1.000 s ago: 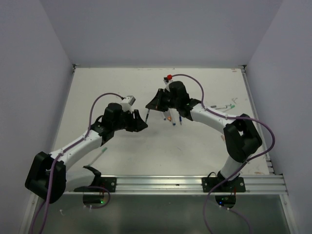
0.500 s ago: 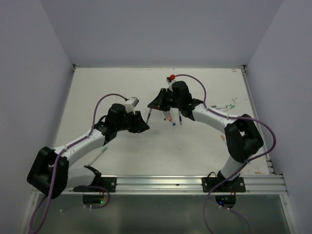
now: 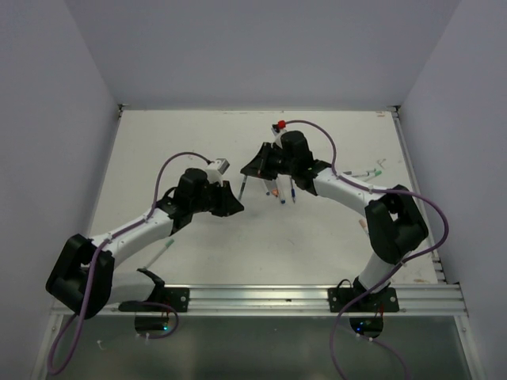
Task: Open the pen caps
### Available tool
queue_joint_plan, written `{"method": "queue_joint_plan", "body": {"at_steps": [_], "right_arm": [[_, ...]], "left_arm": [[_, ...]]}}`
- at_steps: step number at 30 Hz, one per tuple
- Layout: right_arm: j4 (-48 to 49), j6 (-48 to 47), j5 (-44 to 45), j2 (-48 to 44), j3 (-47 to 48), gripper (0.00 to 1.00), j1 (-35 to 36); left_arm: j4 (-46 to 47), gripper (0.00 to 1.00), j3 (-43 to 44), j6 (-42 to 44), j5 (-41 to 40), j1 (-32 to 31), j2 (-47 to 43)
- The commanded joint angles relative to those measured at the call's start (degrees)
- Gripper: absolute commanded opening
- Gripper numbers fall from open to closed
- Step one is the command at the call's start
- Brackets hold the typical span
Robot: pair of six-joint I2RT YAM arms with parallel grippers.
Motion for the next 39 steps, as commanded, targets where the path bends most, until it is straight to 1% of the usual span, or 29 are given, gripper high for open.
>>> {"method": "queue_joint_plan", "body": {"at_steps": [1,5,10,13,14,15,17,20,23,24,26,27,28,29,30,31,33,35,36,37,38,39], "right_arm": [[3.3,1.2,-2.6,-1.4,-0.2,0.00,0.0],[3.1,1.1,-2.5,-1.5,-0.3,0.00,0.0],[2.5,0.6,-2.5,-1.6,-0.1,0.00,0.0],[2.7,0.5,-2.3,-1.6,-0.6,0.00,0.0],[2.7,0.6,-2.2,-1.5,-0.6,0.00,0.0],[2.8,0.6,-2.3,-1.5,-0.9,0.00,0.0],[3.3,1.0,-2.2,-1.4,-1.3,0.00,0.0],[2.7,0.7,-1.6,-0.9,-0.1,0.00,-0.3],[0.7,0.3,-1.2,1.1,4.3,0.00,-1.4],[0.0,0.3,0.6,2.2,7.1,0.00,-1.9],[-5.1,-0.3,2.8,3.9,11.2,0.00,-4.7],[-6.0,-0.3,3.9,5.0,15.8,0.00,-5.9],[-9.5,0.4,4.1,7.2,18.0,0.00,-8.6],[-10.6,0.6,4.1,8.3,20.4,0.00,-9.9],[-11.9,0.8,4.0,9.6,25.7,0.00,-10.8],[-14.4,0.9,3.3,12.2,28.2,0.00,-12.4],[-16.6,0.8,3.1,14.2,34.5,0.00,-13.3],[-19.2,0.4,2.2,16.5,37.7,0.00,-14.4],[-20.5,-0.3,1.7,17.0,40.5,0.00,-14.5],[-26.8,-5.6,2.1,17.1,41.9,0.00,-14.6],[-26.9,-5.7,2.2,16.6,41.5,0.00,-14.6],[-30.0,-7.5,2.4,16.0,40.9,0.00,-15.1]], "left_arm": [[2.1,0.19,2.6,-0.5,0.0,-0.4,0.3],[1.8,0.27,3.2,-0.2,-0.3,-0.3,0.9],[2.0,0.28,3.4,-0.1,-0.4,-0.3,1.3],[2.0,0.22,3.5,-0.1,-0.1,-0.3,1.3],[1.8,0.18,3.5,0.0,-0.2,-0.3,1.1],[1.8,0.10,3.5,-0.1,-0.3,-0.3,0.9],[1.9,0.00,3.4,-0.2,0.0,-0.3,0.9],[1.8,0.00,3.0,-0.5,0.3,-0.5,1.1],[0.4,0.00,2.2,-0.5,-1.1,-0.6,0.6],[0.0,0.00,1.5,-0.5,-1.8,-0.9,0.3],[-1.5,0.00,1.2,-0.9,-4.5,-1.5,-0.3],[-1.5,0.00,1.0,-1.3,-5.7,-2.7,-0.5],[-1.5,0.00,0.7,-1.4,-7.5,-3.5,-0.7],[-3.5,0.00,0.4,-1.5,-8.3,-4.2,-1.2],[-3.5,0.00,0.1,-2.0,-9.0,-5.6,-1.4],[-3.1,0.00,-0.5,-2.3,-8.7,-6.1,-1.6],[-2.6,0.00,-1.2,-2.8,-8.3,-6.8,-2.2],[-1.4,0.00,-1.3,-2.8,-9.1,-6.9,-2.9],[-1.5,0.00,-0.8,-2.2,-10.3,-6.9,-3.3],[-6.8,0.00,0.9,-1.8,-17.8,-6.9,-4.4],[-8.6,0.00,1.8,-1.8,-17.8,-6.7,-4.6],[-10.6,0.00,3.2,-1.8,-20.3,-6.6,-4.5]]}}
